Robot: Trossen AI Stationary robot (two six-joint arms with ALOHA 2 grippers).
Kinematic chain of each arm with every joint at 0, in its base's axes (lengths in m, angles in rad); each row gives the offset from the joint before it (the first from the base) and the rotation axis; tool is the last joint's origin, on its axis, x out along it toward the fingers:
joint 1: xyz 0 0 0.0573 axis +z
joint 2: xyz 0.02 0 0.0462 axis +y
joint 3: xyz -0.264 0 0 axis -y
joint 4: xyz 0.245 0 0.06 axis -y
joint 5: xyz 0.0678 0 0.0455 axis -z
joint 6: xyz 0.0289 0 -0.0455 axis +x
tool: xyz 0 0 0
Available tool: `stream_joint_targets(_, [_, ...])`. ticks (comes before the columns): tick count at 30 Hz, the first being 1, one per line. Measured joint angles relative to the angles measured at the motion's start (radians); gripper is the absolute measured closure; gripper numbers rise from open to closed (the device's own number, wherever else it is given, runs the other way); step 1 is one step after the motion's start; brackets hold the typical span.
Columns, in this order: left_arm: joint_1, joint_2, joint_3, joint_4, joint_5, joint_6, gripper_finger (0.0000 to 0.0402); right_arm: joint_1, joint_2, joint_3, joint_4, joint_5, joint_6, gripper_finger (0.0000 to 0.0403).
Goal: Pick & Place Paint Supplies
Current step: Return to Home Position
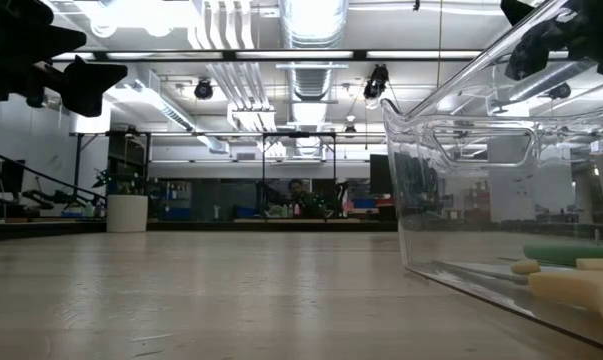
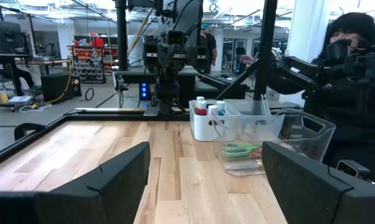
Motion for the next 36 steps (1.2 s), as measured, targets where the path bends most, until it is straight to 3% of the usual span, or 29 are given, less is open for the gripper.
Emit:
stream_joint_targets(16, [0.0,0.0,0.0,0.0,0.0,0.0,0.0087,0.0,0.0,0.0,-0.039,0.011,-0.077,0.0202])
stream_joint_targets(22, [0.0,0.0,0.0,0.0,0.0,-0.001,0.0088,0.0,-0.001,0.0,-0.213,0.227,0.081,0.0202])
stream_joint_targets(24, [0.0,0.0,0.0,0.0,0.0,-0.001,0.0088,0.0,-0.002,0.0,-0.243,0.253,0.113,0.0202])
stream_joint_targets(27, [0.0,0.0,0.0,0.0,0.0,-0.001,0.0088,0.0,-0.003,0.0,-0.24,0.213,0.098,0.0202])
stream_joint_targets(32, [0.0,0.0,0.0,0.0,0.0,-0.001,0.0088,0.0,-0.029,0.0,-0.232,-0.004,0.0,0.0202])
stream_joint_targets(36, [0.0,0.0,0.0,0.0,0.0,-0.001,0.0088,0.0,-0.075,0.0,-0.226,-0.023,0.004,0.0202])
